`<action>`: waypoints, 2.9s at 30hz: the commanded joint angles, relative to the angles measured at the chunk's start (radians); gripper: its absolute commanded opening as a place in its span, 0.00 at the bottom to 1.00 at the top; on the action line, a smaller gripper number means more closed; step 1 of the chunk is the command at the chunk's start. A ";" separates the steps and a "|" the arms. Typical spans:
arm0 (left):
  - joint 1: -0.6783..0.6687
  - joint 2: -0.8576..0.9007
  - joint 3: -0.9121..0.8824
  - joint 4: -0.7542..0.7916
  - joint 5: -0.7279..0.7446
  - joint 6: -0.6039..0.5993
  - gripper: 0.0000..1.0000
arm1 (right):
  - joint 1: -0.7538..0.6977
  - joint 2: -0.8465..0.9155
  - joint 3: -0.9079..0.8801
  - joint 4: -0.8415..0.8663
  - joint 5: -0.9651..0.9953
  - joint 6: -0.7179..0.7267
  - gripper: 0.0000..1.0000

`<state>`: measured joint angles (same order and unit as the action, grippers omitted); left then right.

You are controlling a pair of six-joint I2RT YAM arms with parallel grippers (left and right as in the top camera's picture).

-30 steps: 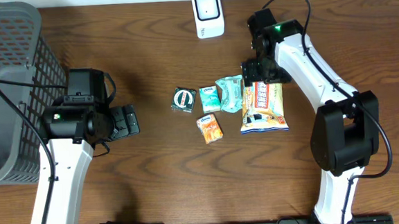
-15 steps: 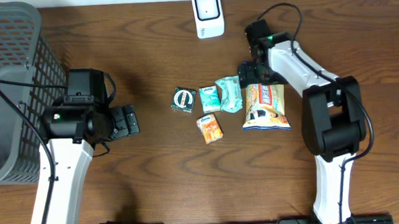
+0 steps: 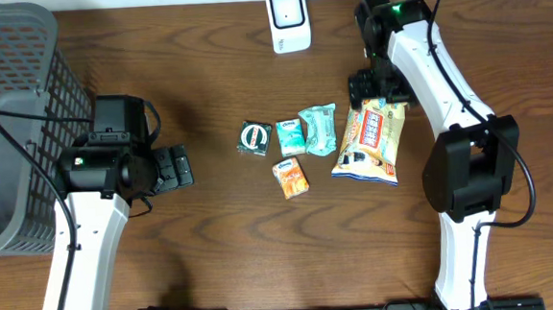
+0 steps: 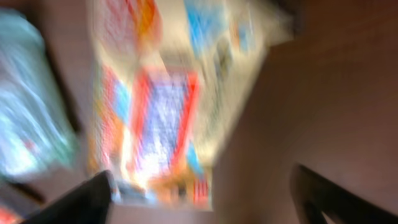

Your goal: Scan the item barcode

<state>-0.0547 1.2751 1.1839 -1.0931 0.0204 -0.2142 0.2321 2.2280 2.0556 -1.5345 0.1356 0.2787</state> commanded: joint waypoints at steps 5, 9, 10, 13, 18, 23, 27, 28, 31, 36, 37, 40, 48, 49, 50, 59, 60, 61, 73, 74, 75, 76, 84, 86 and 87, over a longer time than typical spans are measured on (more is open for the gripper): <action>-0.004 0.004 -0.005 -0.002 -0.005 -0.016 0.98 | 0.008 0.000 -0.129 -0.004 -0.023 0.012 0.45; -0.004 0.004 -0.005 -0.002 -0.005 -0.016 0.98 | 0.012 0.000 -0.246 0.114 -0.071 0.012 0.50; -0.004 0.004 -0.005 -0.002 -0.005 -0.016 0.97 | 0.012 0.000 -0.272 0.153 -0.087 0.009 0.51; -0.004 0.004 -0.005 -0.002 -0.005 -0.016 0.98 | 0.012 0.000 -0.344 0.289 -0.148 -0.044 0.57; -0.004 0.004 -0.005 -0.002 -0.005 -0.016 0.97 | 0.012 0.000 -0.390 0.422 -0.226 -0.137 0.62; -0.004 0.004 -0.005 -0.002 -0.005 -0.016 0.98 | 0.010 -0.001 -0.359 0.420 -0.219 -0.217 0.70; -0.004 0.004 -0.005 -0.002 -0.005 -0.016 0.98 | -0.001 -0.001 -0.271 0.306 -0.166 -0.217 0.73; -0.004 0.004 -0.005 -0.002 -0.005 -0.016 0.98 | -0.003 -0.001 -0.246 0.269 -0.159 -0.217 0.73; -0.004 0.004 -0.005 -0.002 -0.005 -0.016 0.98 | -0.004 -0.001 -0.173 0.158 -0.166 -0.212 0.73; -0.004 0.004 -0.005 -0.002 -0.005 -0.016 0.98 | 0.017 -0.001 -0.139 0.029 -0.246 -0.212 0.43; -0.004 0.004 -0.005 -0.002 -0.005 -0.016 0.98 | 0.026 -0.001 -0.147 0.024 -0.266 -0.212 0.32; -0.004 0.004 -0.005 -0.002 -0.005 -0.016 0.98 | 0.049 -0.001 -0.168 0.029 -0.275 -0.214 0.25; -0.004 0.004 -0.005 -0.002 -0.005 -0.016 0.98 | 0.127 0.000 -0.319 0.148 -0.261 -0.201 0.17; -0.004 0.004 -0.005 -0.002 -0.005 -0.016 0.98 | 0.131 0.000 -0.343 0.162 -0.245 -0.187 0.17; -0.004 0.004 -0.005 -0.002 -0.005 -0.016 0.98 | 0.135 0.000 -0.370 0.174 -0.216 -0.162 0.18; -0.004 0.004 -0.005 -0.002 -0.005 -0.016 0.98 | 0.103 -0.001 -0.397 0.124 -0.069 -0.066 0.48; -0.004 0.004 -0.005 -0.002 -0.005 -0.016 0.98 | 0.096 -0.001 -0.389 0.115 -0.066 -0.066 0.50; -0.004 0.004 -0.005 -0.002 -0.005 -0.016 0.98 | 0.087 -0.001 -0.375 0.103 -0.062 -0.066 0.52; -0.004 0.004 -0.005 -0.002 -0.005 -0.016 0.98 | 0.047 -0.001 -0.137 0.095 -0.097 -0.066 0.57; -0.004 0.004 -0.005 -0.002 -0.005 -0.016 0.98 | 0.047 -0.001 -0.137 0.127 -0.097 -0.066 0.53; -0.004 0.004 -0.005 -0.002 -0.005 -0.016 0.98 | 0.047 0.000 -0.140 0.155 -0.096 -0.066 0.49; -0.004 0.004 -0.005 -0.002 -0.005 -0.016 0.98 | 0.047 0.000 -0.147 0.191 -0.096 -0.066 0.46; -0.004 0.004 -0.005 -0.002 -0.005 -0.016 0.97 | 0.044 0.000 -0.265 0.474 -0.082 -0.053 0.47; -0.004 0.004 -0.005 -0.002 -0.005 -0.016 0.97 | 0.043 0.000 -0.306 0.540 -0.082 -0.046 0.49; -0.004 0.004 -0.005 -0.002 -0.005 -0.016 0.98 | 0.043 0.000 -0.319 0.560 -0.082 -0.047 0.54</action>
<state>-0.0547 1.2758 1.1839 -1.0927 0.0204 -0.2142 0.2752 2.2208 1.7794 -1.0039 0.0414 0.2184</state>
